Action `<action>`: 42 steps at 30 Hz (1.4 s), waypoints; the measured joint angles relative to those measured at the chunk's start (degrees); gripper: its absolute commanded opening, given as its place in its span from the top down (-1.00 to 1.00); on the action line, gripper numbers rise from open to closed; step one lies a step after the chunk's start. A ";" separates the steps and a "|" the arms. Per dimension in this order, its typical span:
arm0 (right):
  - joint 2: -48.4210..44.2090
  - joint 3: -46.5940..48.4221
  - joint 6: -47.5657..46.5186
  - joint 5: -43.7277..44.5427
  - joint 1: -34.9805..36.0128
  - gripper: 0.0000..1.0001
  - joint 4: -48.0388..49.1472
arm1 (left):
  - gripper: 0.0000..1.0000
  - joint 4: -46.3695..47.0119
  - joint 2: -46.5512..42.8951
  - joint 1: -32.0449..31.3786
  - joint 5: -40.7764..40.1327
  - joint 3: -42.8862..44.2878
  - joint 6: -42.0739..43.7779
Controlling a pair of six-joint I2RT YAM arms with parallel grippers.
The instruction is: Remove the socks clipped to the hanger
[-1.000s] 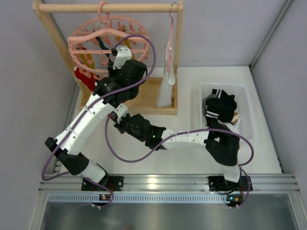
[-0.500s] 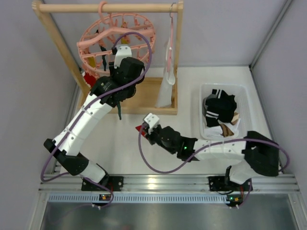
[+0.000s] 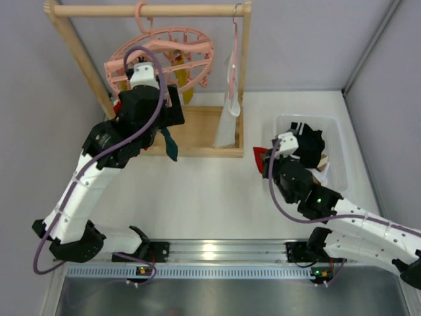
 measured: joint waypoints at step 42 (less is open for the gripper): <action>26.93 11.04 4.22 -33.57 -4.48 -0.99 17.51 | -0.97 10.75 -44.15 0.04 -14.12 -49.40 -5.79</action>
